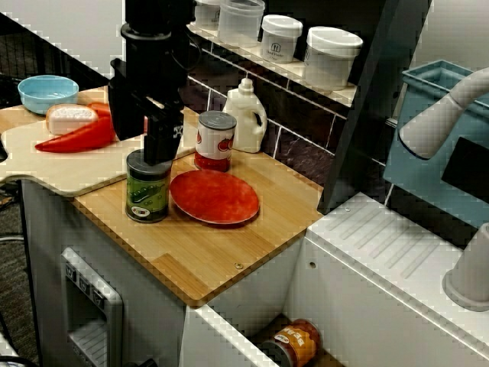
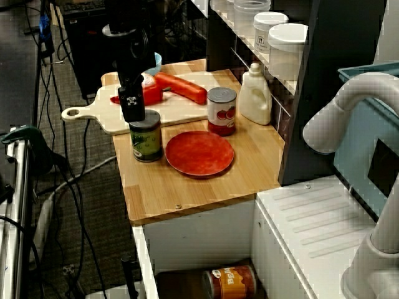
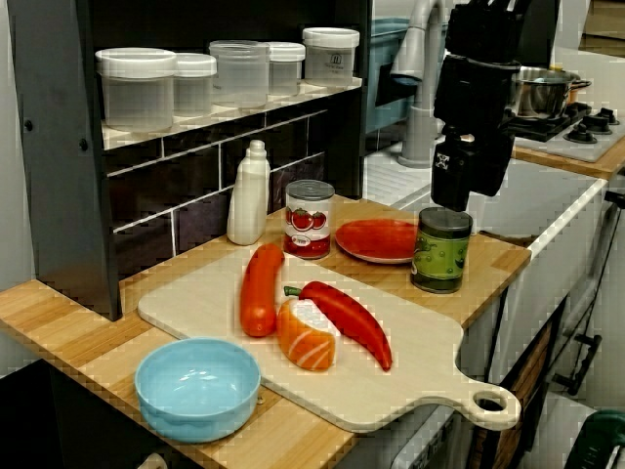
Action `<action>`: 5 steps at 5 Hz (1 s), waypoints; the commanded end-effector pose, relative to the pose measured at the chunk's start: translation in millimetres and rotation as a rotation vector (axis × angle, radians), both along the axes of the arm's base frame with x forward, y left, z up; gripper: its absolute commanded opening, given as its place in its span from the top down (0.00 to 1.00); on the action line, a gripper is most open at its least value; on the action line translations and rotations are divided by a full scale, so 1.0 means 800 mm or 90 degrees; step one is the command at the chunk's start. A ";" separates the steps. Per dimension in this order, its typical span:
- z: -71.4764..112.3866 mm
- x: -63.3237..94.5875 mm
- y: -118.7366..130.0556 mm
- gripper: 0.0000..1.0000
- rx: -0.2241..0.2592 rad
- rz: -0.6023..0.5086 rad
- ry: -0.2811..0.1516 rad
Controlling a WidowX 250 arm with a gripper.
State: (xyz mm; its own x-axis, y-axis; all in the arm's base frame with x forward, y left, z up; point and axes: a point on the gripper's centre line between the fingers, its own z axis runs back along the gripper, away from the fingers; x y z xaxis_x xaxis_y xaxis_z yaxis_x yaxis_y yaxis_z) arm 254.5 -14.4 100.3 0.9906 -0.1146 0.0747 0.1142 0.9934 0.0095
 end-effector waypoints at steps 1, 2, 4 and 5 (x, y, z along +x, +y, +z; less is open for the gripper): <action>0.002 0.002 0.004 0.00 0.010 -0.003 -0.025; 0.001 0.003 0.006 0.00 0.013 -0.004 -0.025; -0.003 0.000 0.007 0.00 0.020 -0.008 -0.027; -0.004 -0.001 0.008 0.00 0.021 -0.009 -0.030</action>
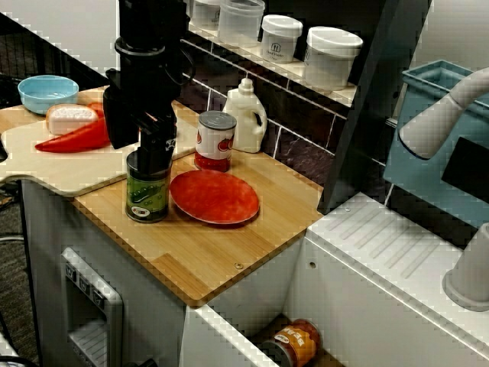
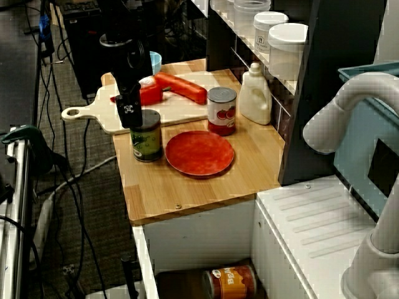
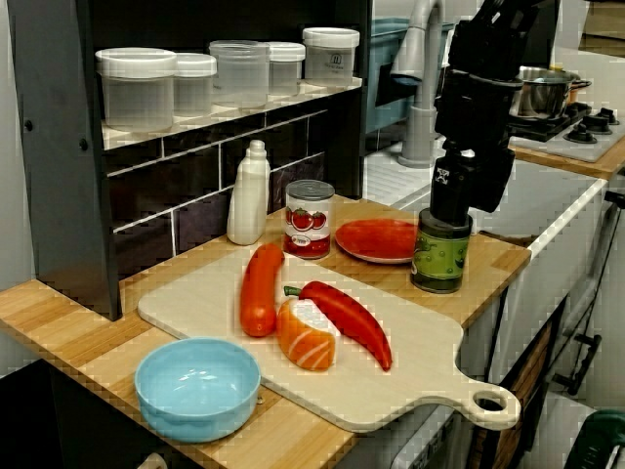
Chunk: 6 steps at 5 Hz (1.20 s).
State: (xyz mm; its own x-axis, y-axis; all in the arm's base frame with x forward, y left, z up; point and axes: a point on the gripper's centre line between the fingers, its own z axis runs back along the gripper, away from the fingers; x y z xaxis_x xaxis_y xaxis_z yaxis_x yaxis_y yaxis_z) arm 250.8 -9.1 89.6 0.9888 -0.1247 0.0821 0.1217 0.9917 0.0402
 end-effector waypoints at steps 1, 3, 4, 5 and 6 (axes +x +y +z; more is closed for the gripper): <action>0.010 0.005 0.002 0.00 0.002 -0.003 -0.024; 0.013 0.006 0.004 0.00 0.001 -0.003 -0.027; 0.011 0.006 0.005 0.00 0.005 -0.004 -0.029; 0.009 0.007 0.005 0.00 0.005 -0.001 -0.028; 0.009 0.007 0.005 0.00 0.005 -0.002 -0.028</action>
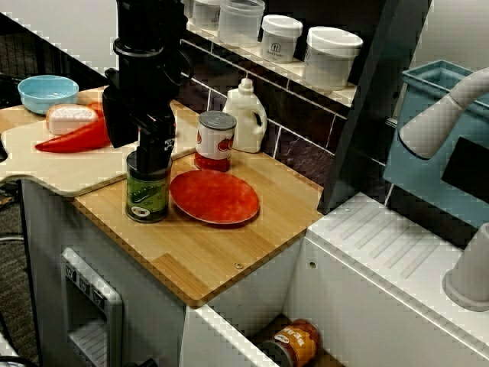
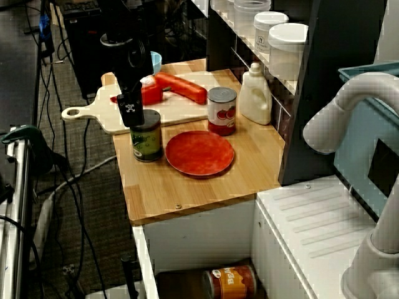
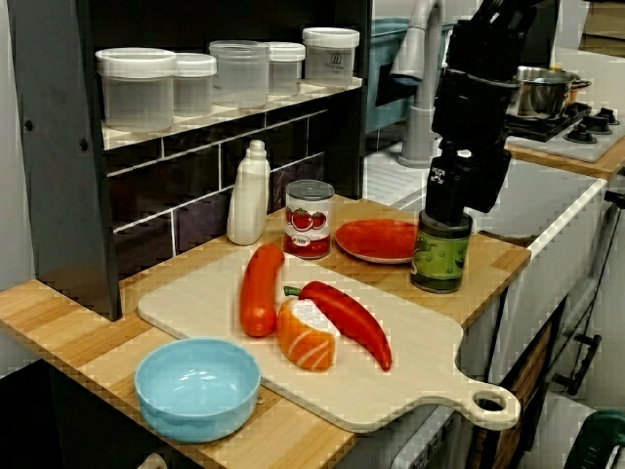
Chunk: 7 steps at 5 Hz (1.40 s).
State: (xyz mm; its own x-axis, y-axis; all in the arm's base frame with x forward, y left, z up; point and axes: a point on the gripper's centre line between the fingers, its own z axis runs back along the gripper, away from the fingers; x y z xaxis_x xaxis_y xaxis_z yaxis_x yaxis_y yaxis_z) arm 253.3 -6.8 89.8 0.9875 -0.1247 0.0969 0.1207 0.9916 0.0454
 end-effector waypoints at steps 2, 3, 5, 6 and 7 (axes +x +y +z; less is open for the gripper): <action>0.001 0.006 0.003 0.00 0.008 0.002 -0.019; -0.006 0.009 0.004 0.00 0.015 0.006 -0.017; -0.010 0.011 0.004 0.00 0.015 0.010 -0.016; -0.008 0.010 0.004 0.00 0.014 0.010 -0.016; -0.005 0.010 0.004 0.00 0.011 0.011 -0.015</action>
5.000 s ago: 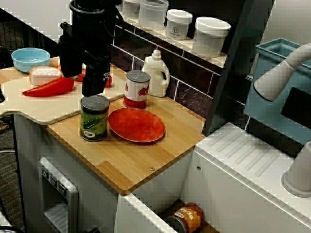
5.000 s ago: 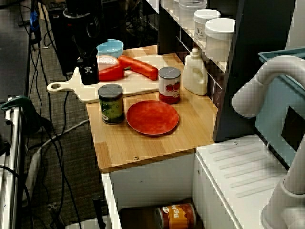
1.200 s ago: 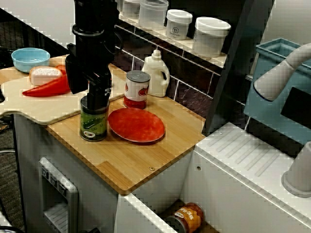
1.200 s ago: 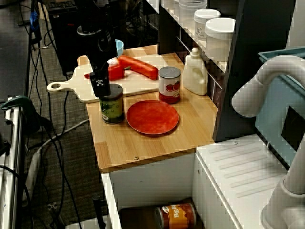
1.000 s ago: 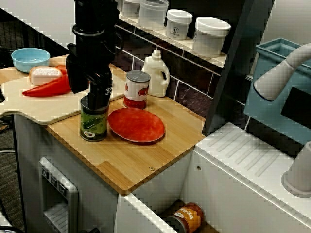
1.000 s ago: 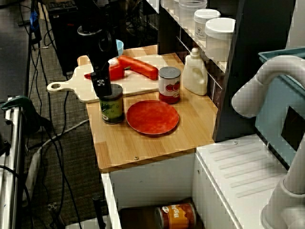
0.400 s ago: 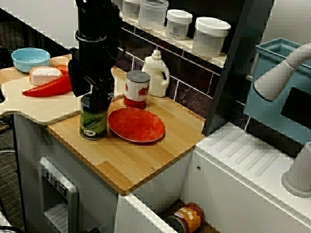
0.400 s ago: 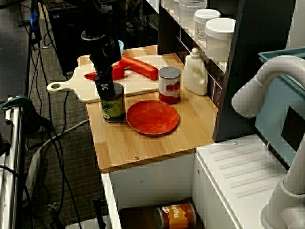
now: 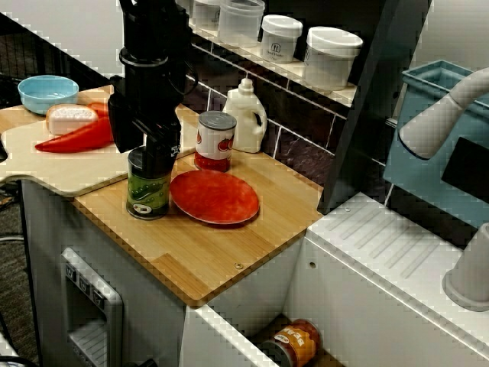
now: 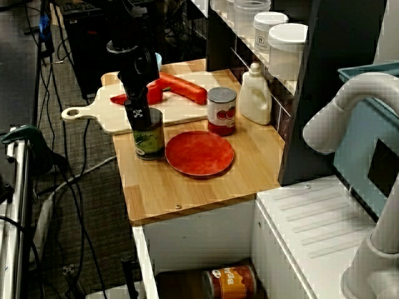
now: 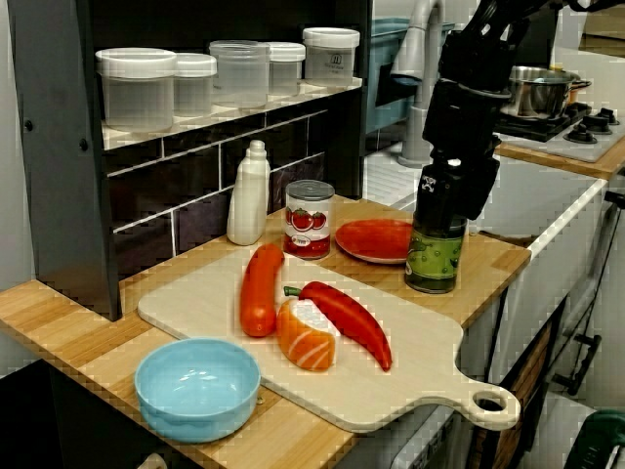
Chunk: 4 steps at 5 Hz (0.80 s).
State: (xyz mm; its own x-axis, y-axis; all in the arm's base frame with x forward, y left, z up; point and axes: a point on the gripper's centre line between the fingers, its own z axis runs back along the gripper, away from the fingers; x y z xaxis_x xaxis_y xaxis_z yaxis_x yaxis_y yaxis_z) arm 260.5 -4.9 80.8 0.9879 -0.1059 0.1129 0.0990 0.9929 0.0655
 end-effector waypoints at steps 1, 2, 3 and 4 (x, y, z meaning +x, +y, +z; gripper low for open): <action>0.012 0.003 0.002 0.00 -0.004 -0.001 -0.003; 0.023 0.005 0.003 0.00 -0.012 0.000 -0.005; 0.032 0.005 0.003 0.00 -0.019 0.003 -0.005; 0.038 0.007 0.005 0.00 -0.024 0.008 -0.004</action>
